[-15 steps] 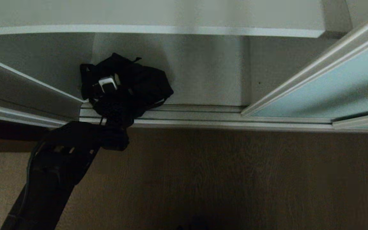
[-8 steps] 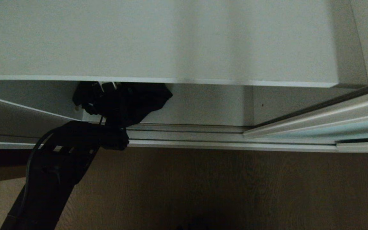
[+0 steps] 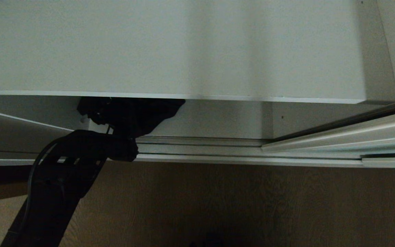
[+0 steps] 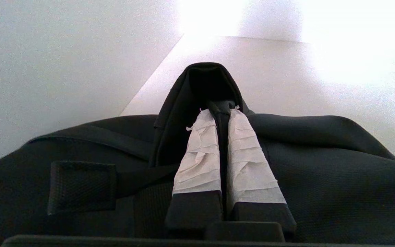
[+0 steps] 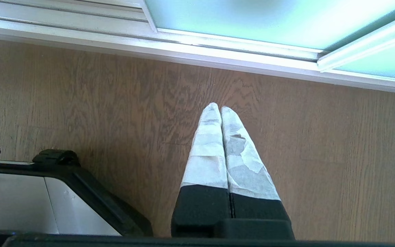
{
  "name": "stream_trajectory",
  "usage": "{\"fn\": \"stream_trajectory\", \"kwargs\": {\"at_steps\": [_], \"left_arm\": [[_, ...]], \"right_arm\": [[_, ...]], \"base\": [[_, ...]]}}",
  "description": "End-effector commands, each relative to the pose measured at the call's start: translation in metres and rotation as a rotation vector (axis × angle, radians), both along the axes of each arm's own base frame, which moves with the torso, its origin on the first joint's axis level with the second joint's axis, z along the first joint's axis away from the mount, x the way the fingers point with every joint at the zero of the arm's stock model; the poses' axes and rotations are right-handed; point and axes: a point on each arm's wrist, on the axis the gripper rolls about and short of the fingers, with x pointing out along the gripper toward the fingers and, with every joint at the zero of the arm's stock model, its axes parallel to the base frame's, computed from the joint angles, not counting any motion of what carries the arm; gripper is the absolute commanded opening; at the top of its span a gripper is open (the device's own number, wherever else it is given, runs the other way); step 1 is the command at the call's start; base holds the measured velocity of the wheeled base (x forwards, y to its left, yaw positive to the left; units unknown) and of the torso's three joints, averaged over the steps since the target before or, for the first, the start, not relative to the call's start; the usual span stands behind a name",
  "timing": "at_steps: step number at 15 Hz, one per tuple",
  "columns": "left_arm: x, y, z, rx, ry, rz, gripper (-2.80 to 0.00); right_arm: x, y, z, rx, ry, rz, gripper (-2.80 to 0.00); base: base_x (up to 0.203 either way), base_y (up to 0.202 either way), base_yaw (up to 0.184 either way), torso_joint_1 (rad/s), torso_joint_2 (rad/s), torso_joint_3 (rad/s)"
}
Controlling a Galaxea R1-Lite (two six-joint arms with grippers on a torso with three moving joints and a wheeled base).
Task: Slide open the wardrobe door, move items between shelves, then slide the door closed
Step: Place the bag on the lower shelf
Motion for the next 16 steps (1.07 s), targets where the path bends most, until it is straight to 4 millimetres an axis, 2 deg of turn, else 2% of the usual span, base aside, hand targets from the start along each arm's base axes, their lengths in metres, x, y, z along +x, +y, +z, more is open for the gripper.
{"fn": "stream_trajectory", "kwargs": {"at_steps": [1,4,8,9,16], "left_arm": [[-0.004,0.001,0.010,-0.015,-0.024,0.018,-2.80],[-0.008,0.002,0.025,-0.045,-0.049,0.042,-2.80],[-0.009,0.002,0.026,-0.056,-0.049,0.051,-2.80],[-0.009,0.002,0.027,-0.054,-0.049,0.056,0.00],[-0.018,0.003,0.051,-0.082,-0.099,0.057,0.00]], "right_arm": [[0.000,0.000,0.000,-0.001,-0.004,0.001,-2.80],[0.000,0.000,0.000,-0.001,-0.004,0.001,-2.80],[0.000,0.000,0.000,-0.001,-0.004,0.001,-2.80],[0.000,0.000,0.000,-0.001,-0.004,0.001,-2.80],[0.000,0.000,0.000,-0.001,-0.004,0.001,-2.80]], "base": [[0.000,0.000,0.000,0.000,0.00,0.000],[0.000,0.000,0.000,0.000,0.00,0.000],[0.000,0.000,0.000,0.000,0.00,0.000],[0.000,0.000,0.000,0.000,0.00,0.000],[0.000,0.000,0.000,0.000,0.00,0.000]]}}
